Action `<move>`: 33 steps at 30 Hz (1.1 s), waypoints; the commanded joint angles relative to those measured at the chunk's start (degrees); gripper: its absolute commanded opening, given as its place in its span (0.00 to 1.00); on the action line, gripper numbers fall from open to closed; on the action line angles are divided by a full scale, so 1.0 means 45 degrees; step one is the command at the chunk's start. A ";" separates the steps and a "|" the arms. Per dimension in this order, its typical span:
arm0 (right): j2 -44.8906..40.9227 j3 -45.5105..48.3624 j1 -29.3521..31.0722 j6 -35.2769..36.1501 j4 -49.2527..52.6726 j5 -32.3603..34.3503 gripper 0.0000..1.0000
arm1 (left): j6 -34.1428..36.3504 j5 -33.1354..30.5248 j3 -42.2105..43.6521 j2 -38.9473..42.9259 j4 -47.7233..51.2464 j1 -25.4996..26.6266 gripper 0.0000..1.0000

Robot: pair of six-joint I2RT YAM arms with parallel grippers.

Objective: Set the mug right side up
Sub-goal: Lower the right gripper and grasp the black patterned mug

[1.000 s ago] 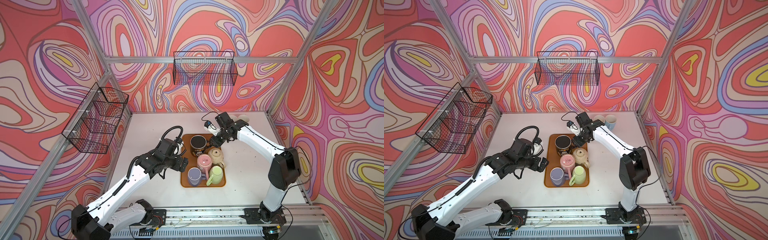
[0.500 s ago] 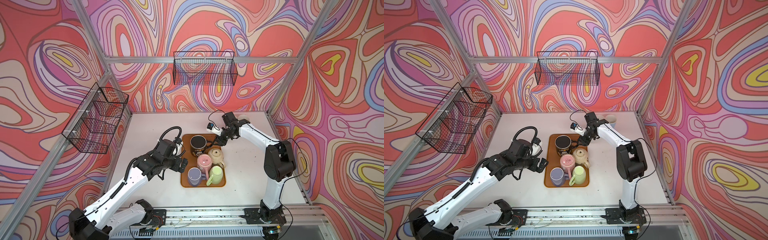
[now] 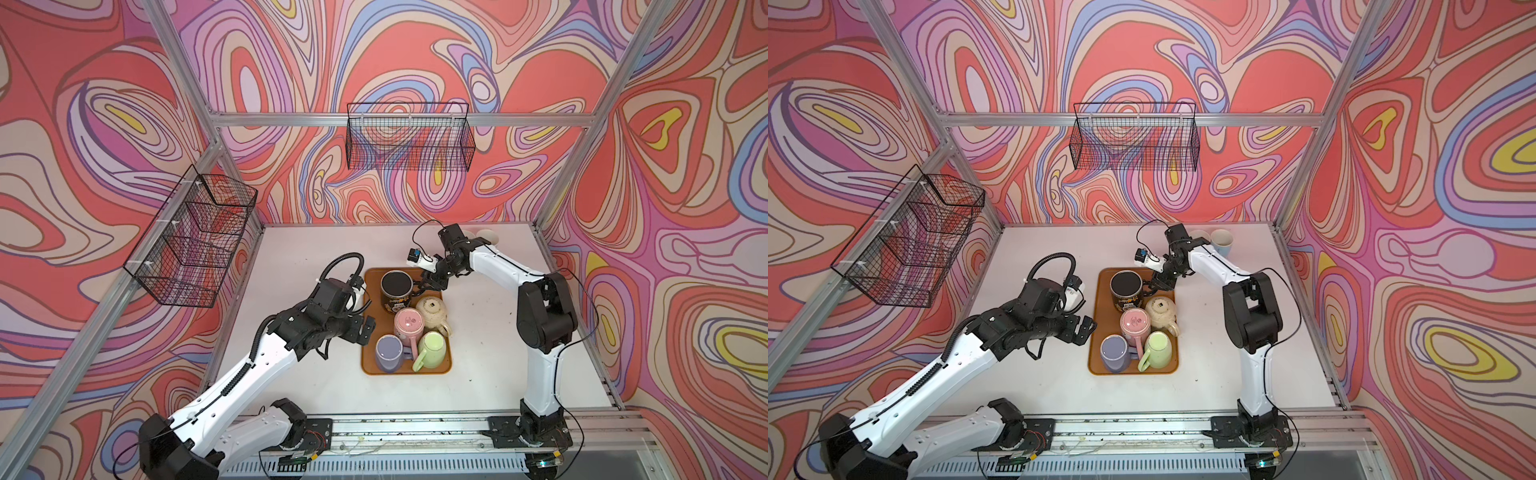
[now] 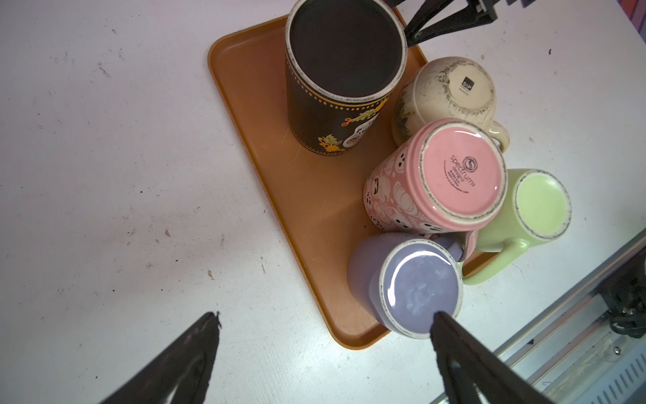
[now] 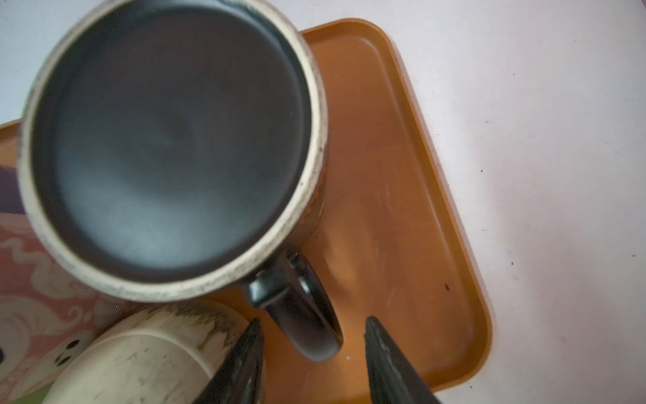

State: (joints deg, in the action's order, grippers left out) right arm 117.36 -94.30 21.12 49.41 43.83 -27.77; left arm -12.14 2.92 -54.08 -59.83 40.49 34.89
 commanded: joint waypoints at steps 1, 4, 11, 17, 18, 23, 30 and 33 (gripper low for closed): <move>0.0517 -0.0697 0.0277 0.0666 0.0348 0.0116 0.48 | 0.0196 -0.0159 0.0104 -0.0084 -0.0032 0.0057 0.97; 0.0835 -0.1044 0.0417 0.0890 0.0589 0.0208 0.48 | 0.0208 -0.0208 0.0085 -0.0111 -0.0033 0.0058 0.97; 0.1088 -0.1192 0.0653 0.1440 0.0727 0.0340 0.42 | 0.0296 -0.0240 0.0105 -0.0141 -0.0013 0.0053 0.98; 0.1105 -0.1114 0.0956 0.1729 0.0735 0.0618 0.35 | 0.0296 -0.0229 0.0085 -0.0176 -0.0001 0.0054 0.98; 0.1100 -0.1032 0.1048 0.1772 0.0676 0.0743 0.35 | 0.0296 -0.0221 0.0085 -0.0175 -0.0005 0.0058 0.97; 0.0888 -0.0735 0.1447 0.1831 0.0438 0.1153 0.34 | 0.0276 -0.0234 0.0085 -0.0129 -0.0007 0.0058 0.97; 0.0855 -0.0800 0.1772 0.1828 0.0453 0.1646 0.28 | 0.0307 -0.0221 0.0090 -0.0038 0.0004 0.0048 0.98; 0.0850 -0.0787 0.1829 0.1799 0.0398 0.1698 0.20 | 0.0315 -0.0254 0.0105 -0.0004 -0.0013 0.0056 0.98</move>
State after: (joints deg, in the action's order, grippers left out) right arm 121.56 -98.35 28.99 57.71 46.00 -20.80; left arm -11.70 2.68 -54.08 -60.31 40.49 34.89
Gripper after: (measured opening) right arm 0.212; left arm 0.975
